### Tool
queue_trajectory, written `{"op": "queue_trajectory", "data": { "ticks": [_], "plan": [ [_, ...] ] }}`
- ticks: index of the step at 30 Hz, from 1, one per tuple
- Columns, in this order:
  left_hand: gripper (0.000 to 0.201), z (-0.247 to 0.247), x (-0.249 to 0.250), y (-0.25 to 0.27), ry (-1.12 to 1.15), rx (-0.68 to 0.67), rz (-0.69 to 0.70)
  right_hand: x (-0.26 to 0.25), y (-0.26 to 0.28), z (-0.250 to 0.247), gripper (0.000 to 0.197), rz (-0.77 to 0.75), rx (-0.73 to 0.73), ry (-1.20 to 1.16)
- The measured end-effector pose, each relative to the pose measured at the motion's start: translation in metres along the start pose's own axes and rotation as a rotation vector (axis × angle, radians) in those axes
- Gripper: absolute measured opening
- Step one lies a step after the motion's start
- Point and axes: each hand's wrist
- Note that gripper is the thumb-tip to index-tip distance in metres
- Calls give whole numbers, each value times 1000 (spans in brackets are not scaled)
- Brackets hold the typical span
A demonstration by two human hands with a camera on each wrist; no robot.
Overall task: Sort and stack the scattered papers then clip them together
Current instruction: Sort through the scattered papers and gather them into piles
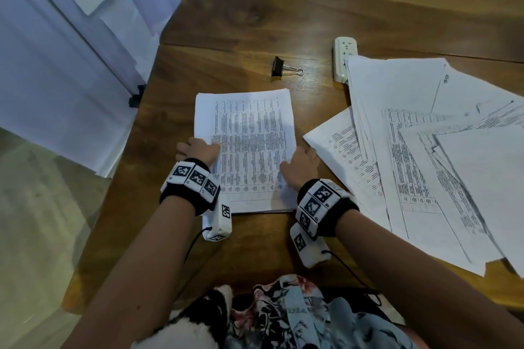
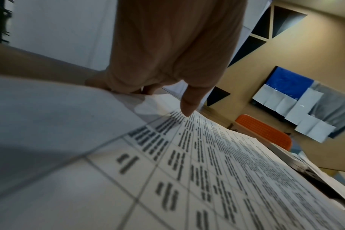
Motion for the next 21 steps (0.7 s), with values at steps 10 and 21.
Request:
{"op": "queue_trajectory", "data": {
  "ticks": [10,21],
  "plan": [
    [91,54,44,42,75,157,-41,51,-15,-54,19,-93,-62,-71],
    [50,141,149,100,54,-137,394,201,-33,-162,53,220,203,99]
  ]
}}
Point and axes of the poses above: each hand's wrist, its own y-axis away from the middle knuckle, its own z-axis out of the palm, x = y × z, and after that the axes turned 6 degrees about y, right-handed
